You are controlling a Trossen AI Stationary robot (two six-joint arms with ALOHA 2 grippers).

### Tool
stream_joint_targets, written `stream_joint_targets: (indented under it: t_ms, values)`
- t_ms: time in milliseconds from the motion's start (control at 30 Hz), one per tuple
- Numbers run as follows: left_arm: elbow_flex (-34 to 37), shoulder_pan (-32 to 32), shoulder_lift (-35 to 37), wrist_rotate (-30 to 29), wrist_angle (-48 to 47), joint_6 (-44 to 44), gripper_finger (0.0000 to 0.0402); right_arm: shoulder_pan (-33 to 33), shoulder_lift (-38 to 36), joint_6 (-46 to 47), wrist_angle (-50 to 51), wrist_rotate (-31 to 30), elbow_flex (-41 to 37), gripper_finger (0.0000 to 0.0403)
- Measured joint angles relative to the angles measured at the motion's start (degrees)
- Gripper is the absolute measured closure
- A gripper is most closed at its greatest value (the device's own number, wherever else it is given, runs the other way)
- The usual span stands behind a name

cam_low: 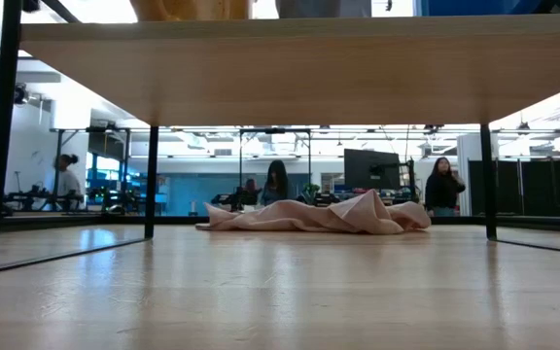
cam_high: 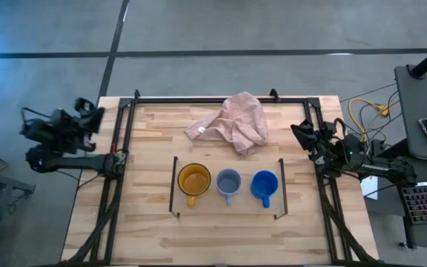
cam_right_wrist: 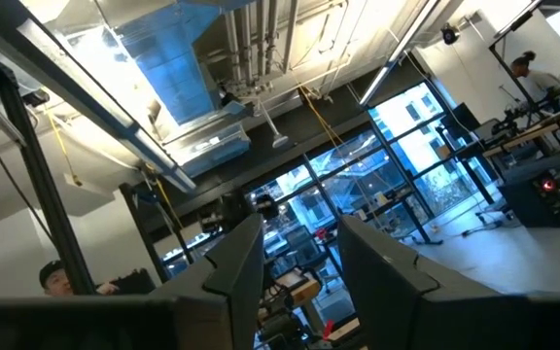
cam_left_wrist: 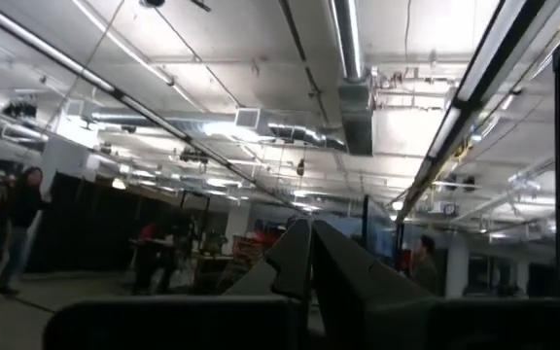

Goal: Stack small to large cups/mugs on shelf
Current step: Return to Home Position

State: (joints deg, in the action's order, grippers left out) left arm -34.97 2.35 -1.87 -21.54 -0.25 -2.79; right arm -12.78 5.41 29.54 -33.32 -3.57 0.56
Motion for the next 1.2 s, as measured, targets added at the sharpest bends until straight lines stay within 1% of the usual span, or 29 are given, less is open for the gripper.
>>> stream_joint_targets:
  t_ms: [167,333,433,533,700,833,900,967,1200]
  values:
    - [9.7,0.0,0.0,0.0,9.3,3.2,0.0402,0.0,0.0,0.0,0.0,0.0,0.0,0.0275]
    - [20.0,0.0,0.0,0.0,25.7,3.4,0.0402,0.0,0.0,-0.2,0.0,0.0,0.0,0.0270]
    - [25.7,0.0,0.0,0.0,33.0,3.8,0.0402,0.0,0.0,-0.2,0.0,0.0,0.0,0.0269]
    - [30.1,0.0,0.0,0.0,39.6,4.1,0.0402,0.0,0.0,-0.2,0.0,0.0,0.0,0.0270]
    - [32.9,0.0,0.0,0.0,40.8,4.7,0.0402,0.0,0.0,-0.2,0.0,0.0,0.0,0.0275]
    - [33.1,0.0,0.0,0.0,40.3,5.8,0.0402,0.0,0.0,-0.4,0.0,0.0,0.0,0.0275]
    - [33.1,0.0,0.0,-0.1,40.2,5.6,0.0402,0.0,0.0,-2.1,0.0,0.3,0.0,0.0273]
    - [33.2,0.0,0.0,-0.7,40.2,5.6,0.0402,0.0,0.0,-3.8,0.1,0.9,0.0,0.0271]
    - [34.5,0.0,-0.1,-3.0,39.2,8.5,0.0402,0.0,0.0,-3.4,0.0,1.0,0.0,0.0270]
